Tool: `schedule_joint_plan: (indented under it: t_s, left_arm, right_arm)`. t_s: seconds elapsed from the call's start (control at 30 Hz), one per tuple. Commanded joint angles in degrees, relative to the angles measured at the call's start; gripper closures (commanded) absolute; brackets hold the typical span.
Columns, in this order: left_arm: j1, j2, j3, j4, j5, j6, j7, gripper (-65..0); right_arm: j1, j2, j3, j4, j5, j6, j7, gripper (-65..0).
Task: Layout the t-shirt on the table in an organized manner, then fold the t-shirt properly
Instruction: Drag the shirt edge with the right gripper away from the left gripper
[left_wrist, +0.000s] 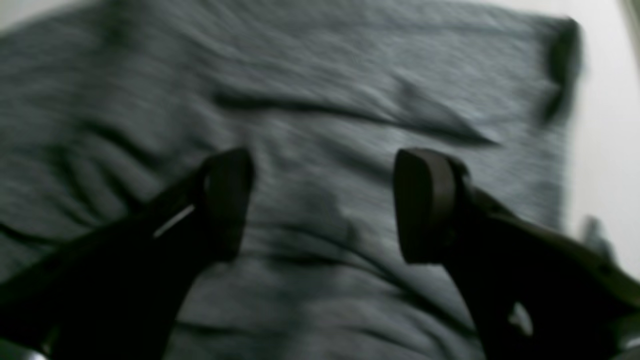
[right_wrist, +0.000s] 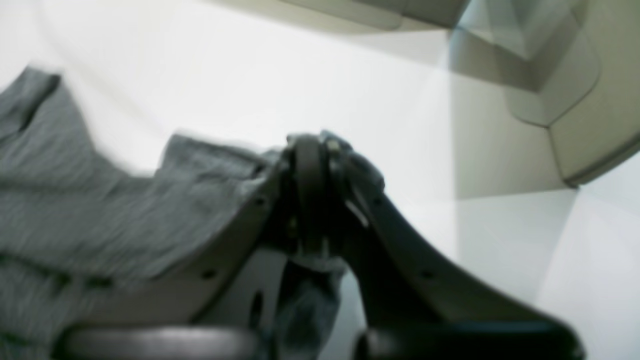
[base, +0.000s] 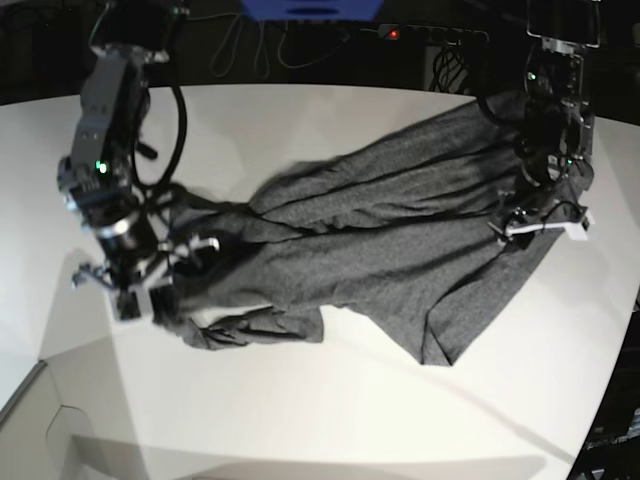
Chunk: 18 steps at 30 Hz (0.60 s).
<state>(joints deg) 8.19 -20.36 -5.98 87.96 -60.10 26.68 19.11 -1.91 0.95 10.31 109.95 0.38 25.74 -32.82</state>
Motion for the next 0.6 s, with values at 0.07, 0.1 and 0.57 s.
schedule_joint_plan:
  t_s: [0.07, 0.1, 0.57]
  left_arm:
    - [-0.93, -1.13, -0.48, 3.25, -0.43, -0.08, -1.31, -43.5]
    - [-1.02, -1.13, -0.48, 4.48, -0.43, -0.08, -1.31, -43.5]
    - [-19.48, 0.1, 12.62, -2.03, 0.01, -0.08, -1.31, -43.6]
  right_arm:
    - [-2.18, 1.03, 1.34, 0.77, 0.28, -0.2, 1.13, 0.0]
    - [-2.79, 1.29, 2.31, 0.77, 0.28, -0.2, 1.13, 0.0]
    - [-5.08, 4.46, 7.41, -3.09, 0.01, -0.2, -1.42, -9.7]
